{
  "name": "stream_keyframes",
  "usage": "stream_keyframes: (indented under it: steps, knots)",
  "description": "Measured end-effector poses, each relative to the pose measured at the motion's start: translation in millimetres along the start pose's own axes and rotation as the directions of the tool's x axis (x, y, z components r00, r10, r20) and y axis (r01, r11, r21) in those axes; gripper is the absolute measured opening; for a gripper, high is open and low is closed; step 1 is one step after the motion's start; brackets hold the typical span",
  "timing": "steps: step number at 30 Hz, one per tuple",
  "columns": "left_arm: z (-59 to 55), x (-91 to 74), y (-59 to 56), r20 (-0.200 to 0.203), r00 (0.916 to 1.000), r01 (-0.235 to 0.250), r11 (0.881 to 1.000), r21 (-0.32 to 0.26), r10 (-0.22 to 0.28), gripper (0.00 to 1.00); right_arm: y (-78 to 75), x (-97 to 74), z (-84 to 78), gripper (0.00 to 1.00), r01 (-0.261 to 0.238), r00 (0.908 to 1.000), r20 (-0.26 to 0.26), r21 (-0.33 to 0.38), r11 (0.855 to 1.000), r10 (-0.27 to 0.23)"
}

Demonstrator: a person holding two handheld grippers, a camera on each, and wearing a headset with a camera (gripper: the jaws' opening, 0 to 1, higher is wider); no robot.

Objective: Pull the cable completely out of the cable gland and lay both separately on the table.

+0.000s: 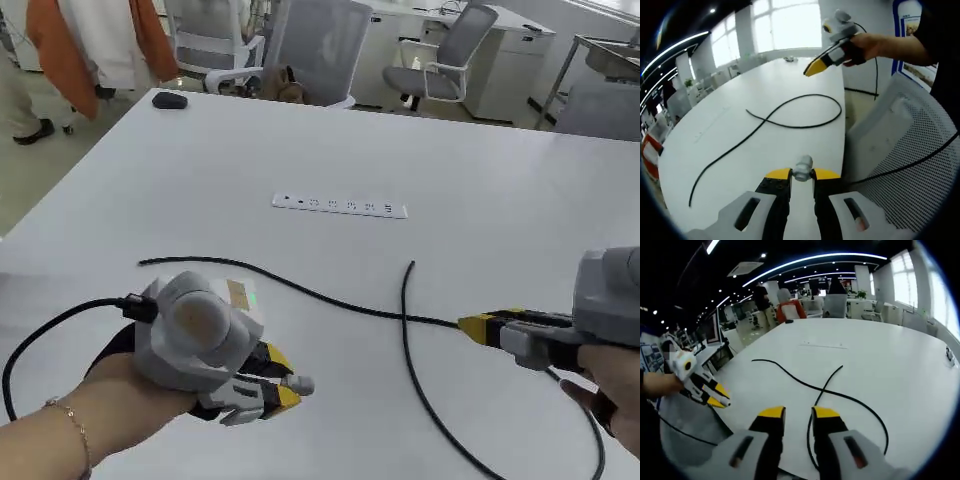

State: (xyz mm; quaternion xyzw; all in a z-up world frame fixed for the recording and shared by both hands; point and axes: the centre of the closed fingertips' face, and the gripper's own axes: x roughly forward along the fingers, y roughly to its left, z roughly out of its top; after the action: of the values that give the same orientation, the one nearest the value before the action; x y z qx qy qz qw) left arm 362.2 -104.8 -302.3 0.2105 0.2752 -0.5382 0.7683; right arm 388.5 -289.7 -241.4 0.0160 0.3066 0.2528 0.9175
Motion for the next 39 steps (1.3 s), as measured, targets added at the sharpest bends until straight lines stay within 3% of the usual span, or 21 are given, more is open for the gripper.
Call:
stream_keyframes:
  steps: [2, 4, 7, 10, 15, 18, 23, 25, 28, 32, 34, 35, 37, 39]
  knots:
    - [-11.0, 14.2, 9.1, -0.034, 0.9994, 0.007, 1.000, -0.025, -0.007, 0.18, 5.4, -13.7, -6.7, 0.20, -0.003, 0.9999, 0.015, -0.023, 1.000, 0.003]
    - [-21.0, 27.3, 15.3, -0.059, 0.9981, 0.015, 0.999, -0.046, -0.018, 0.18, 15.9, -24.6, -13.2, 0.20, -0.033, 0.9992, 0.018, -0.102, 0.994, 0.035]
    - [-39.1, 43.6, 19.1, -0.115, 0.9923, 0.033, 0.994, -0.105, -0.045, 0.18, 22.0, -36.2, -24.4, 0.20, -0.024, 0.9996, 0.012, -0.118, 0.993, 0.026]
    - [-47.5, 58.3, 23.1, -0.111, 0.9914, 0.054, 0.990, -0.128, -0.068, 0.18, 27.9, -45.2, -30.7, 0.20, -0.034, 0.9993, 0.014, -0.131, 0.991, 0.036]
    - [-60.9, 71.0, 28.2, -0.146, 0.9869, 0.050, 0.991, -0.120, -0.067, 0.18, 33.5, -58.4, -35.6, 0.20, -0.025, 0.9988, 0.039, -0.097, 0.995, 0.029]
    - [-71.0, 75.2, 28.8, -0.183, 0.9807, 0.055, 0.995, -0.084, -0.069, 0.18, 35.3, -65.3, -38.4, 0.20, -0.022, 0.9985, 0.049, -0.079, 0.997, 0.026]
    - [-81.8, 77.8, 25.8, -0.206, 0.9755, 0.060, 0.994, -0.092, -0.078, 0.18, 33.5, -76.6, -44.0, 0.20, -0.009, 0.9988, 0.048, -0.060, 0.998, 0.012]
    - [-82.5, 76.4, 27.3, -0.215, 0.9745, 0.049, 0.996, -0.077, -0.065, 0.19, 31.4, -77.2, -47.5, 0.20, -0.002, 0.9997, 0.025, -0.076, 0.997, 0.003]
    - [-76.5, 68.2, 32.2, -0.211, 0.9768, 0.019, 0.997, -0.078, -0.036, 0.30, 32.2, -75.3, -50.5, 0.22, -0.007, 0.9999, -0.012, -0.117, 0.993, 0.006]
    - [-60.4, 44.4, 35.4, -0.185, 0.9823, 0.009, 0.996, -0.094, -0.026, 0.31, 35.9, -67.0, -46.8, 0.21, -0.034, 0.9993, -0.018, -0.113, 0.993, 0.032]
    - [-47.0, 24.2, 38.5, -0.150, 0.9887, -0.020, 0.995, -0.094, 0.005, 0.32, 40.2, -58.7, -47.0, 0.21, -0.058, 0.9980, -0.030, -0.099, 0.993, 0.055]
    - [-38.3, 8.5, 45.9, -0.121, 0.9904, -0.075, 0.994, -0.074, 0.066, 0.31, 43.7, -53.3, -47.8, 0.21, -0.074, 0.9967, -0.041, -0.096, 0.993, 0.071]
    - [-35.0, -21.3, 45.2, -0.136, 0.9859, -0.113, 0.988, -0.106, 0.098, 0.31, 49.2, -45.4, -49.5, 0.21, -0.098, 0.9940, -0.057, -0.095, 0.991, 0.093]
    - [-26.1, -46.0, 47.6, -0.095, 0.9829, -0.168, 0.980, -0.110, 0.158, 0.35, 57.5, -35.4, -56.7, 0.22, -0.139, 0.9860, -0.104, -0.085, 0.987, 0.130]
